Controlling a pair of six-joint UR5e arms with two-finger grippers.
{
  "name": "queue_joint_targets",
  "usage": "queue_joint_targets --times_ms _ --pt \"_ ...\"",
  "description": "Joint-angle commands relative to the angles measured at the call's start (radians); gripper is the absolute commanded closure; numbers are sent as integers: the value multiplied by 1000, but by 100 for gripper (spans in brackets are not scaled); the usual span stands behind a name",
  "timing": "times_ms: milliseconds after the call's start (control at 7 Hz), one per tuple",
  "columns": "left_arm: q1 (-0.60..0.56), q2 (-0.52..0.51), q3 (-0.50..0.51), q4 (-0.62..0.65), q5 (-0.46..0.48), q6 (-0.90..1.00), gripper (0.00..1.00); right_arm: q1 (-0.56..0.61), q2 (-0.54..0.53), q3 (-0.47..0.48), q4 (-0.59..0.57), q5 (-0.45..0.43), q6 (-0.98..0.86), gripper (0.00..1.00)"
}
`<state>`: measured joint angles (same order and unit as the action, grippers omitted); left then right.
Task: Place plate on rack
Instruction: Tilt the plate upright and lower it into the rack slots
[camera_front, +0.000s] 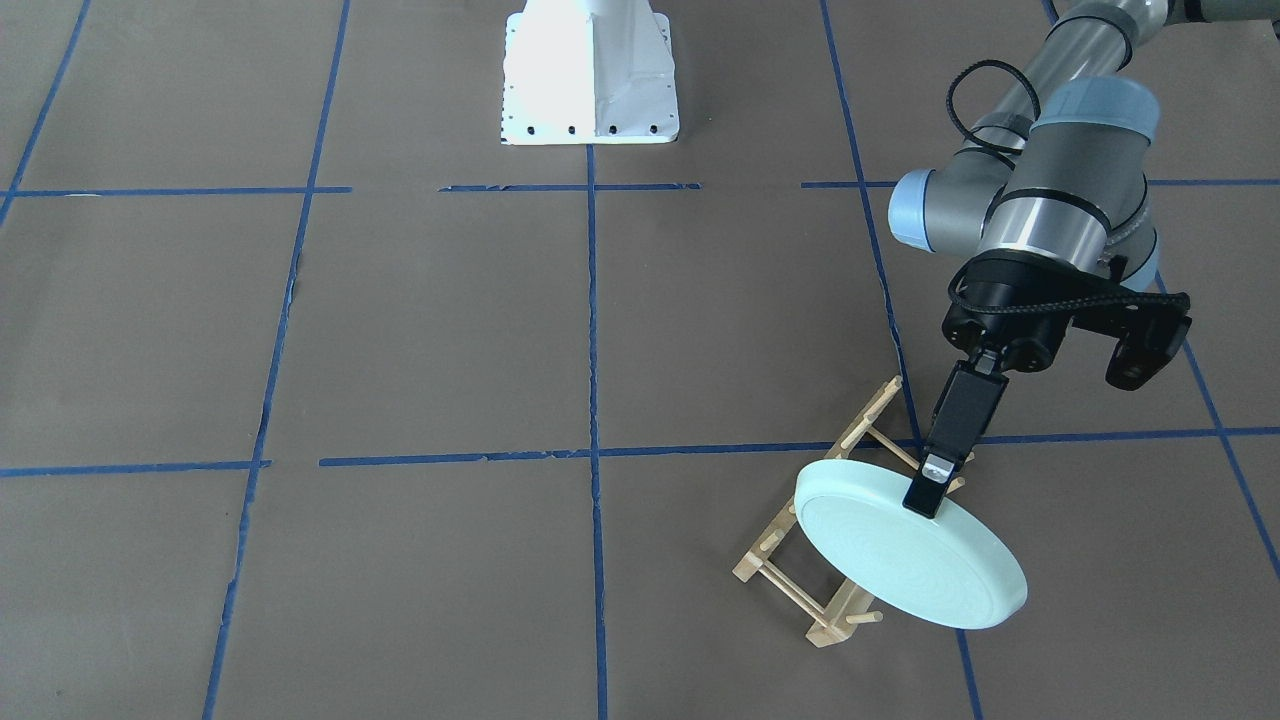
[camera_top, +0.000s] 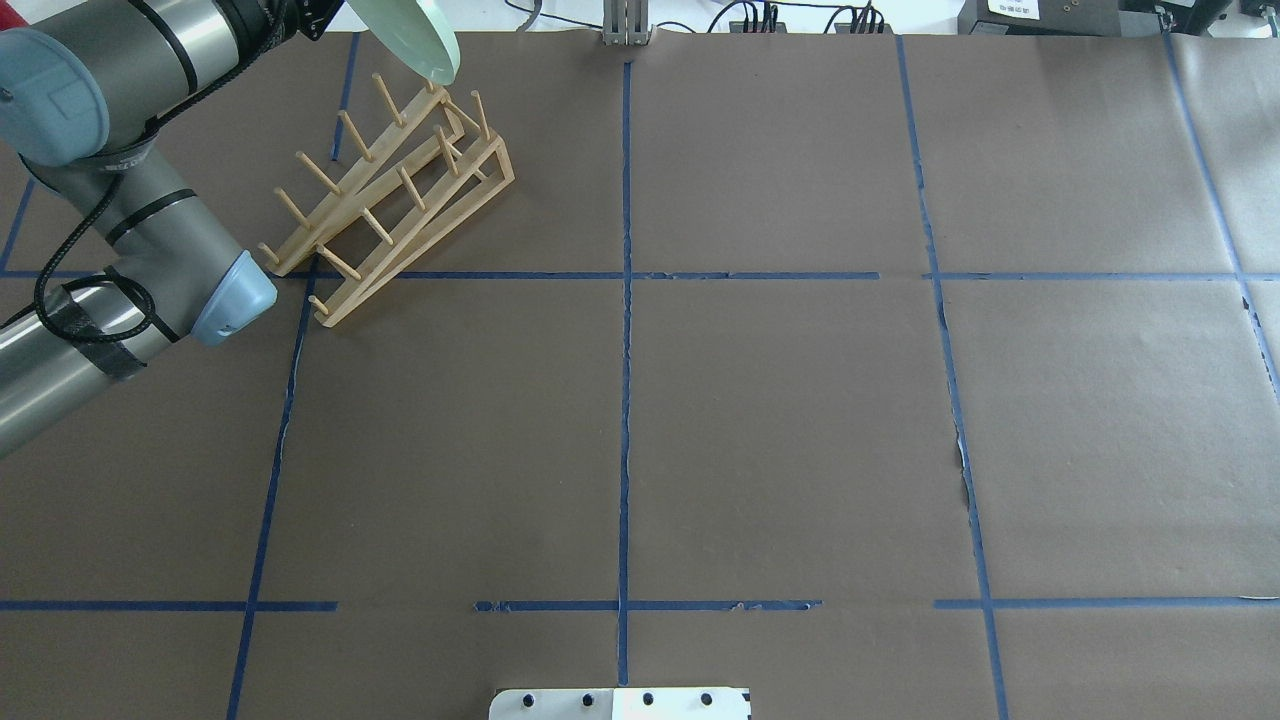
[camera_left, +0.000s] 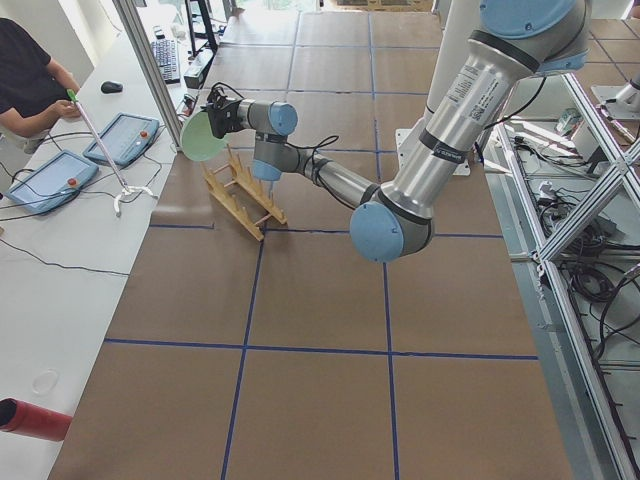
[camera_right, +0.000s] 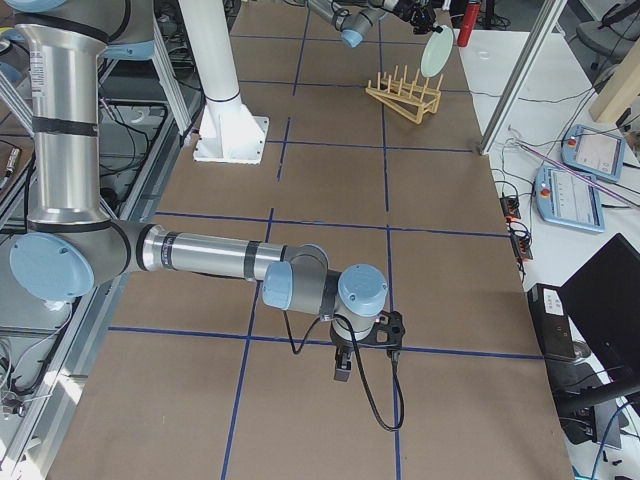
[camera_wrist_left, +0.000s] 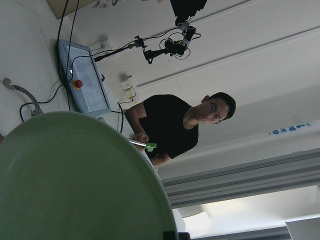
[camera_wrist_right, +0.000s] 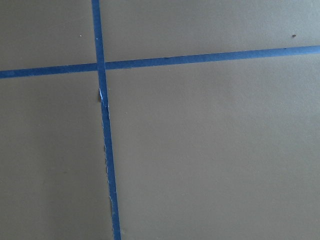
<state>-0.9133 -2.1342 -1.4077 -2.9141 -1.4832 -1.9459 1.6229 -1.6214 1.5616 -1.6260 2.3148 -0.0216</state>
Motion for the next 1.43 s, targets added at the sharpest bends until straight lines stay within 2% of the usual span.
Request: queue_joint_targets --times_ms 0,429,571,714,1286 --pt "33 7 -1 3 1 1 100 0 0 0 0 0 0 0" --pt "39 16 12 3 3 -1 100 0 0 0 0 0 0 0" --pt "46 16 30 1 20 -1 100 0 0 0 0 0 0 0" --pt "62 16 44 0 77 -5 100 0 0 0 0 0 0 0" --pt "76 10 81 0 84 -5 100 0 0 0 0 0 0 0"
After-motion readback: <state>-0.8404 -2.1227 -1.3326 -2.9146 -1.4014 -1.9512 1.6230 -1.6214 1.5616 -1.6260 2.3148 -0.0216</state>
